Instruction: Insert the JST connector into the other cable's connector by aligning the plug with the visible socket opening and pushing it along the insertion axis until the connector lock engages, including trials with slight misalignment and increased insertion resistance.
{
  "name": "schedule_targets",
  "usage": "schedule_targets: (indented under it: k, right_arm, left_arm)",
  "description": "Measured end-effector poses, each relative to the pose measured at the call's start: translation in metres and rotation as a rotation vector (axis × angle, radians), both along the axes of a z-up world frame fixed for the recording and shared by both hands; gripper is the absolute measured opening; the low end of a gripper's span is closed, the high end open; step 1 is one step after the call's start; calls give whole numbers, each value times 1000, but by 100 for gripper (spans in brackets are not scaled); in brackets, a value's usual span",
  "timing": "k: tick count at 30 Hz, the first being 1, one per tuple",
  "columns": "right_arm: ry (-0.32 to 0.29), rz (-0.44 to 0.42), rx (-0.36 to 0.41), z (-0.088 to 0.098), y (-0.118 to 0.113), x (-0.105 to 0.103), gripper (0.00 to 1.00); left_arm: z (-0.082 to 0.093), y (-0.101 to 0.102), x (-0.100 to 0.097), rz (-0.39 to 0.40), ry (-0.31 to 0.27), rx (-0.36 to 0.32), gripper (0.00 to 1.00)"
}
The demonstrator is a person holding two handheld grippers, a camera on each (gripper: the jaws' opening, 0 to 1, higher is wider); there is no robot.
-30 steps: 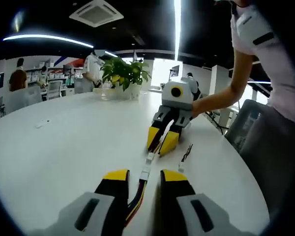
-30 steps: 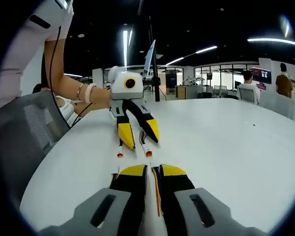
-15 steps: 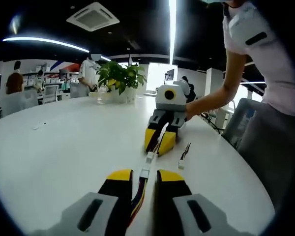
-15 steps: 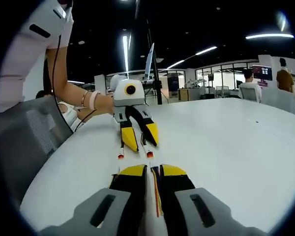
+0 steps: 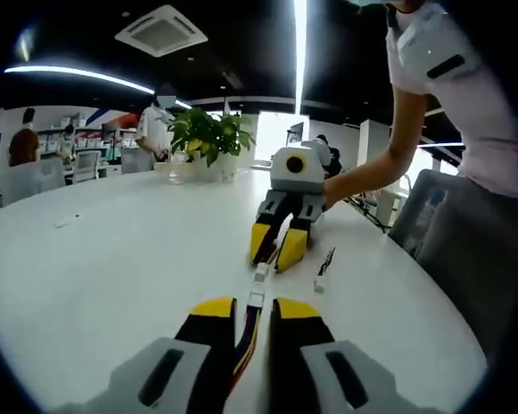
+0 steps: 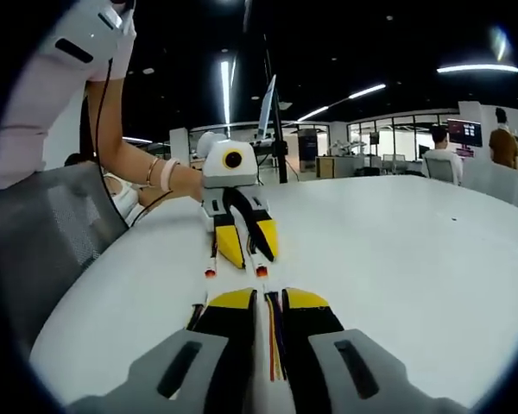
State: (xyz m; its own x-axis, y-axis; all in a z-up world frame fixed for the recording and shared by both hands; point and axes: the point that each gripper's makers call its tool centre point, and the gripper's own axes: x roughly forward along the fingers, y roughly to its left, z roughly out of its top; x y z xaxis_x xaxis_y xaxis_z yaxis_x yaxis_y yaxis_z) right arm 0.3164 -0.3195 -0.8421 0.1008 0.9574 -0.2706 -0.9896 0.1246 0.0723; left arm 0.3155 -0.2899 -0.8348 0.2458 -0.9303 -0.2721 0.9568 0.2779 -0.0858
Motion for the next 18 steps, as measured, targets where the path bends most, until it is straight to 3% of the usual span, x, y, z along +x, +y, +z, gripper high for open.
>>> schedule_targets:
  k: [18]
  right_arm:
    - [-15,22,-15,-1,1,-1,5]
  left_arm:
    - [1,4,0,-8,17,-12,1]
